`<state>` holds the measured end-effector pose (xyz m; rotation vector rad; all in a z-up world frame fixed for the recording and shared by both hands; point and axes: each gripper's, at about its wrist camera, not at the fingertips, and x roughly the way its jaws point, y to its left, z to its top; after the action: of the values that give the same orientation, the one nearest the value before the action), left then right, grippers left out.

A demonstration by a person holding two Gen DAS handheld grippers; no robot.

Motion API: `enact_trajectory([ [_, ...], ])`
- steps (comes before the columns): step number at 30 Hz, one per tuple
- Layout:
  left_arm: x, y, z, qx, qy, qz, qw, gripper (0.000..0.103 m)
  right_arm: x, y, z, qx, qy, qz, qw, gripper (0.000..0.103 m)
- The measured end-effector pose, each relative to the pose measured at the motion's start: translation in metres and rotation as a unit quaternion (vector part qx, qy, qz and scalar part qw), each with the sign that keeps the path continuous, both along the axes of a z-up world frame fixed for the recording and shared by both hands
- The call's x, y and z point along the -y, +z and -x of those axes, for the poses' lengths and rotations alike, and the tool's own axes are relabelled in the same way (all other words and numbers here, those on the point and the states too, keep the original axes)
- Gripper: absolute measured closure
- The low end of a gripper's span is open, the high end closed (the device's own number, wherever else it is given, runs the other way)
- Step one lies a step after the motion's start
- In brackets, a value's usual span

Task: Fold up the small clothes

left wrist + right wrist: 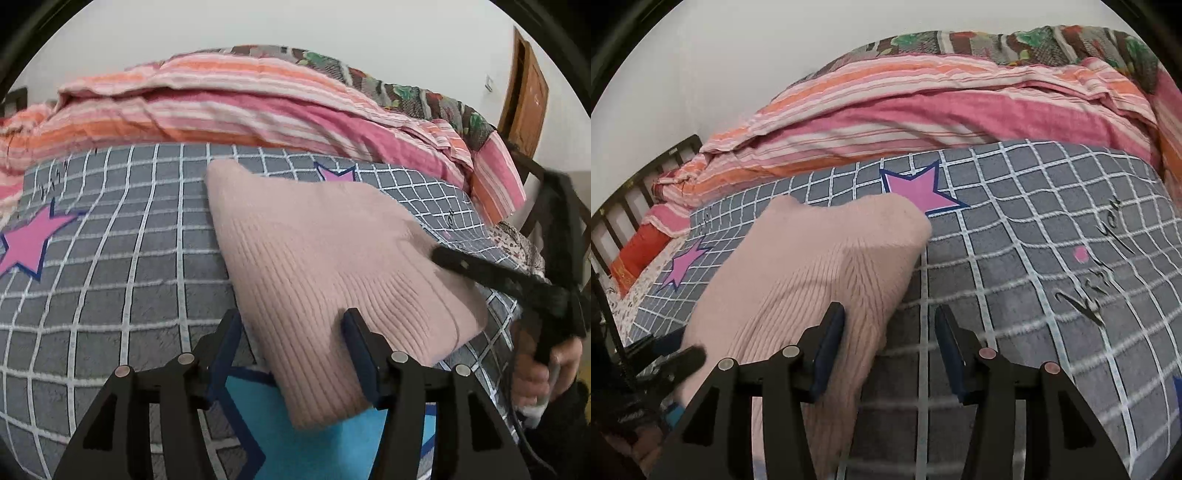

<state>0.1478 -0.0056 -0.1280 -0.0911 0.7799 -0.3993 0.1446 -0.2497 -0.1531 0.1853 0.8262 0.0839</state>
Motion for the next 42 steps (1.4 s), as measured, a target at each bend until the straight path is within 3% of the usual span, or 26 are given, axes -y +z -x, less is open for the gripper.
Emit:
enact_trajectory([
  [2,-0.006,-0.002,0.003,-0.016,0.007,0.017,0.9997,0.047,-0.002,0.001,0.016,-0.007,-0.003,0.005,1.0,0.054],
  [7,-0.011,0.008,0.02,-0.027,0.026,0.01,0.9993,0.048,-0.003,0.005,0.05,-0.03,-0.008,0.018,0.999,0.054],
  [13,-0.009,0.05,0.054,-0.021,0.052,-0.007,0.9984,0.048,-0.001,0.049,0.084,-0.027,-0.03,0.033,0.999,0.052],
  [17,-0.001,0.087,0.081,0.005,0.071,-0.023,0.9972,0.045,-0.002,0.085,0.11,-0.008,-0.047,0.045,0.998,0.034],
  [21,0.009,0.12,0.109,0.019,0.071,-0.038,0.9966,0.034,-0.005,0.112,0.129,0.0,-0.054,0.062,0.997,0.032],
  [25,0.011,0.14,0.133,0.034,0.085,-0.05,0.9946,0.028,-0.003,0.136,0.151,0.016,-0.066,0.064,0.996,0.01],
  [29,0.012,0.151,0.15,0.045,0.097,-0.061,0.9923,0.026,-0.01,0.15,0.169,0.033,-0.066,0.094,0.993,0.001],
  [33,0.012,0.156,0.161,0.051,0.096,-0.058,0.9923,0.026,-0.019,0.156,0.18,0.037,-0.058,0.109,0.992,0.001],
  [42,0.013,0.159,0.164,0.055,0.103,-0.075,0.9903,0.026,-0.018,0.156,0.185,0.036,-0.062,0.094,0.993,0.001],
])
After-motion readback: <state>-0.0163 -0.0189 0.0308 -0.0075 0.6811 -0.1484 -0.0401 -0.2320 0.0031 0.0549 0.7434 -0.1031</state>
